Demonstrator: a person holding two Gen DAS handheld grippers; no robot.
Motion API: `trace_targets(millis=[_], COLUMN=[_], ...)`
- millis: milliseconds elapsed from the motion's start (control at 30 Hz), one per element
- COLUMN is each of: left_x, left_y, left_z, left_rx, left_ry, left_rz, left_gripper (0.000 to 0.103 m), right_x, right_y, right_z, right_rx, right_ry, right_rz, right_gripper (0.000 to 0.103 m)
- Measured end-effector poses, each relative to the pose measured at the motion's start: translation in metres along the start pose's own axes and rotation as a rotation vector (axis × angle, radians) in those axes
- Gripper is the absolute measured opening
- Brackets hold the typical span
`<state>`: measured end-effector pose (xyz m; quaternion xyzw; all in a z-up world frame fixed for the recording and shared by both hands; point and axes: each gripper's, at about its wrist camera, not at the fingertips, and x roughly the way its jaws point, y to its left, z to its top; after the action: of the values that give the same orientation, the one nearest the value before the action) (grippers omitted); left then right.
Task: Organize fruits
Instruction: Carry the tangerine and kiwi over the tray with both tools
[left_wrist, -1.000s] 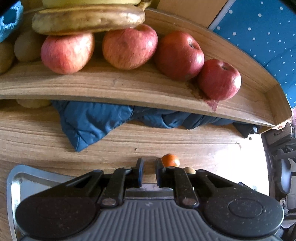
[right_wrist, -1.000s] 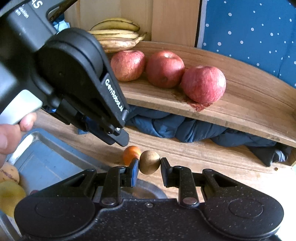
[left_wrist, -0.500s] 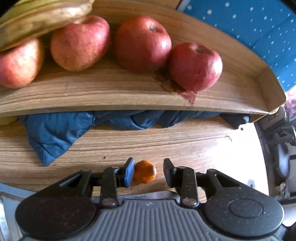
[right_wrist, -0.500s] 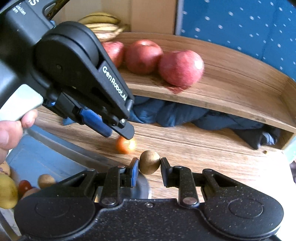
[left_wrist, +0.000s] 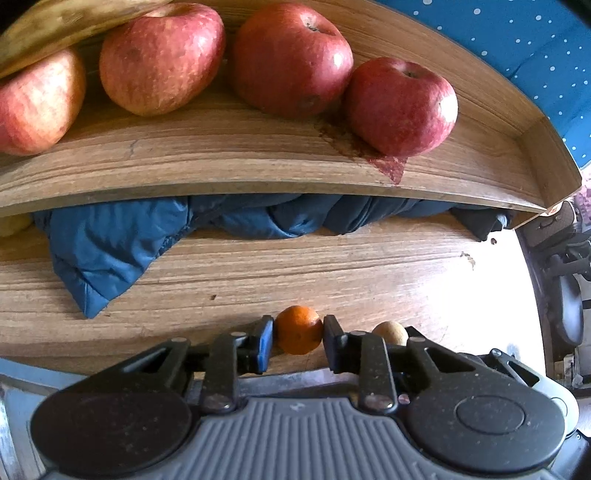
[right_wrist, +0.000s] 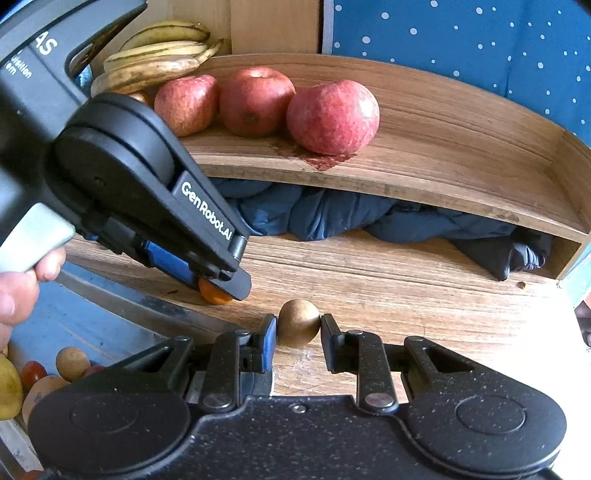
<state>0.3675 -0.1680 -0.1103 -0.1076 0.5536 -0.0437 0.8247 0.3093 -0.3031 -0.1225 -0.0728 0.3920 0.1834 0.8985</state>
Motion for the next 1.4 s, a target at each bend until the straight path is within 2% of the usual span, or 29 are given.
trace_targets(millis=[600, 1000, 1400], left_x=[-0.048, -0.057, -0.054], left_y=[0.023, 0.042, 0.049], left_z=[-0.032, -0.060, -0.074], left_rx=[-0.076, -0.146, -0.174], left_ry=[-0.081, -0.088, -0.083], left_rz=[0.023, 0.060, 0.085], left_gripper=[0.031, 0.031, 0.031], right_x=[-0.029, -0.040, -0.046], right_y=[0.025, 0.035, 0.032], right_z=[-0.001, -0.017, -0.025], right_rx=[-0.069, -0.061, -0.054], right_ry=[-0.049, -0.026, -0.010], right_rz=[0.048, 0.072, 0.067], right_gripper=[0.027, 0.027, 0.027])
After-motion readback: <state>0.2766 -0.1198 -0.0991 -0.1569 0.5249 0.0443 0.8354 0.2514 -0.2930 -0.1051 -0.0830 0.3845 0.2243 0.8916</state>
